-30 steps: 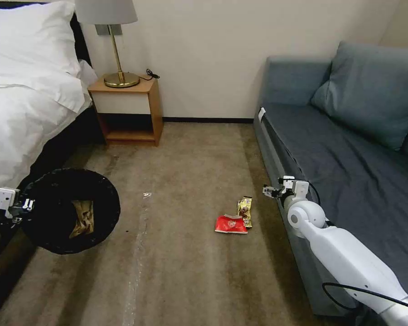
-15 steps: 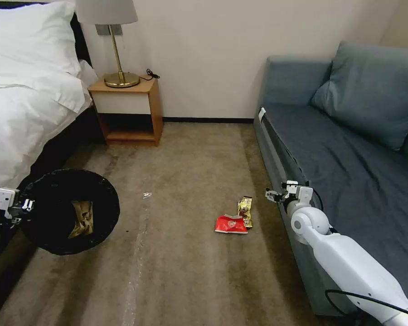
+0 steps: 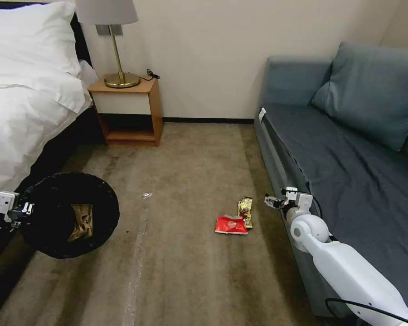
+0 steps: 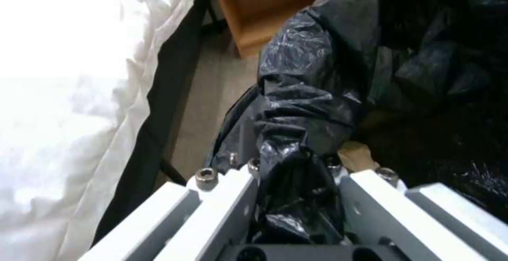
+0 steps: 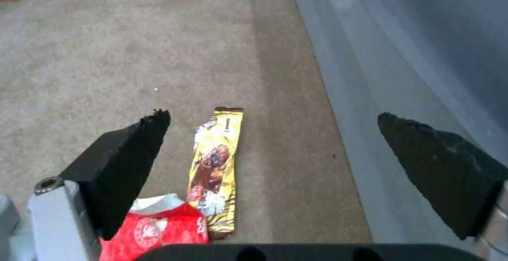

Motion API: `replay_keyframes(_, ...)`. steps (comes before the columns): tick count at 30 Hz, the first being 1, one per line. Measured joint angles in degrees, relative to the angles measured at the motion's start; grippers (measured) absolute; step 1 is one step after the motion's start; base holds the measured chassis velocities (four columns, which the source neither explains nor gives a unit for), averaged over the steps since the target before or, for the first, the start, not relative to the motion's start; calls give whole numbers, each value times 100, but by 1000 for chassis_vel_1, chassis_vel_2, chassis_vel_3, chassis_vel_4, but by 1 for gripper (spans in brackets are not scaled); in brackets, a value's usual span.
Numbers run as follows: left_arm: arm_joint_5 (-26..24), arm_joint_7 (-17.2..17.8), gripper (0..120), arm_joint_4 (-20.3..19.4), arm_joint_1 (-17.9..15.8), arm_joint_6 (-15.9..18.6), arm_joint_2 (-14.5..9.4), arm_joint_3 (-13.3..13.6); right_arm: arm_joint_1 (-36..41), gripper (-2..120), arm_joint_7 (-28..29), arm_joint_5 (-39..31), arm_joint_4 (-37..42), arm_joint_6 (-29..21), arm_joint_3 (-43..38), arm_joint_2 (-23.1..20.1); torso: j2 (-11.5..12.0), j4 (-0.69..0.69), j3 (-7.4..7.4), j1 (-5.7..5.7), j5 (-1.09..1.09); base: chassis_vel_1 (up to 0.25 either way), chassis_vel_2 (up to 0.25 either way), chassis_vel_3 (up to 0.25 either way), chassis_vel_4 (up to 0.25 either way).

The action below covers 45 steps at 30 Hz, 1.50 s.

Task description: Pick up the trash bin, then pick up the garbage on the floor and place it into the trash bin.

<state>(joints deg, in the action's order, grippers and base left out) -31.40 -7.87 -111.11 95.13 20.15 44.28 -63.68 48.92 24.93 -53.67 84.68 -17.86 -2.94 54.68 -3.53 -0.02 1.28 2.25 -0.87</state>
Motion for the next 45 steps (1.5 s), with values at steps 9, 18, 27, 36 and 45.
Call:
replay_keyframes(9,21,-49,1,-47,97,-38,19,-44,145,100,14,6,106,16,-98,-19,0,-1,2,1,0,-93,89,97,-92)
replay_keyframes(18,24,-71,1,-97,155,-37,31,-74,246,100,48,10,234,16,-105,-9,0,2,1,0,0,-69,82,67,-67)
replay_keyframes(27,37,-99,1,-93,194,-56,60,-105,258,100,54,23,235,9,-101,-10,0,0,1,0,0,-91,78,80,-83)
replay_keyframes(36,37,-110,1,-78,193,-62,54,-108,231,100,57,29,213,2,-45,15,0,0,1,0,0,-72,75,71,-72)
replay_keyframes(45,30,-143,1,-4,193,-103,5,-150,138,100,85,36,158,-11,76,83,0,1,0,0,0,-82,79,73,-78)
